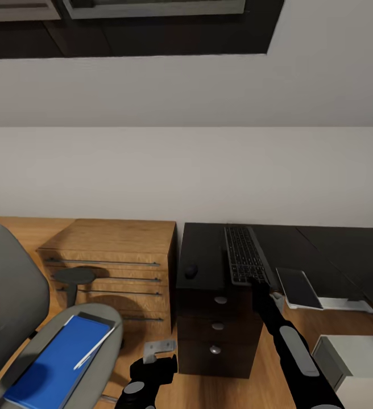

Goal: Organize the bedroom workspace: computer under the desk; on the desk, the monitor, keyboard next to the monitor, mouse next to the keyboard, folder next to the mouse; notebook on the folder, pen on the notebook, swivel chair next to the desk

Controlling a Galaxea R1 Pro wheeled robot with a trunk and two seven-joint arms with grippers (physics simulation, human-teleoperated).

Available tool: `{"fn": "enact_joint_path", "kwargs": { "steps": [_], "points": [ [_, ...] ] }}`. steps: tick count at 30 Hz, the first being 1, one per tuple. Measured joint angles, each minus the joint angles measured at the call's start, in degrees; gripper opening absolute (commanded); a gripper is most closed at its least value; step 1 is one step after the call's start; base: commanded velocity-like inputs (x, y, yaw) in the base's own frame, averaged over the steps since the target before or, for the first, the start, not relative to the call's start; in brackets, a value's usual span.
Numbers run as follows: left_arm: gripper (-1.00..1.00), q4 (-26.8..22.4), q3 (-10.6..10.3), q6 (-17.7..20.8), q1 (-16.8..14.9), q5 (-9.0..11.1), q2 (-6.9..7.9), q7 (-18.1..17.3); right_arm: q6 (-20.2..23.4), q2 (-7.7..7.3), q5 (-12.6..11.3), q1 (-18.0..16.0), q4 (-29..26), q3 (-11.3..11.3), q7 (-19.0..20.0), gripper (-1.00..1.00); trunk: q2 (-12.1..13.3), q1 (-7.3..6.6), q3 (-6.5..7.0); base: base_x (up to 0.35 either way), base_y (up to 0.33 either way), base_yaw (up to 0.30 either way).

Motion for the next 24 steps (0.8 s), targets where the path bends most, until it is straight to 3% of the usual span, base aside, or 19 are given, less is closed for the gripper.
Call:
{"fn": "enact_joint_path", "kwargs": {
  "steps": [5, 12, 18, 24],
  "points": [
    [1.0, 0.0, 0.0, 0.0, 0.0, 0.0, 0.0, -0.1, 0.0, 0.06, 0.0, 0.1, -2.4, 0.0, 0.0, -1.0, 2.0, -1.08, 0.9, -0.092, 0.0, 0.0],
    [1.0, 0.0, 0.0, 0.0, 0.0, -0.1, 0.0, -0.1, 0.1, 0.07, 0.1, 0.4, -4.1, 0.1, -0.1, -1.0, 4.8, -2.6, 2.15, -0.309, 0.0, 0.0],
    [1.0, 0.0, -0.1, 0.0, 0.0, -0.2, 0.0, -0.1, 0.4, -0.01, 0.1, 2.7, -8.8, 0.1, -0.2, -1.0, 7.2, -3.92, 3.23, -0.335, -0.005, 0.0],
    [1.0, 0.0, -0.3, 0.0, 0.0, -0.2, -0.03, -0.1, 0.6, -0.01, 0.2, 4.2, -11.0, 0.2, -0.2, -1.0, 9.6, -5.24, 4.3, -0.311, -0.149, 0.0]
  ]
}}
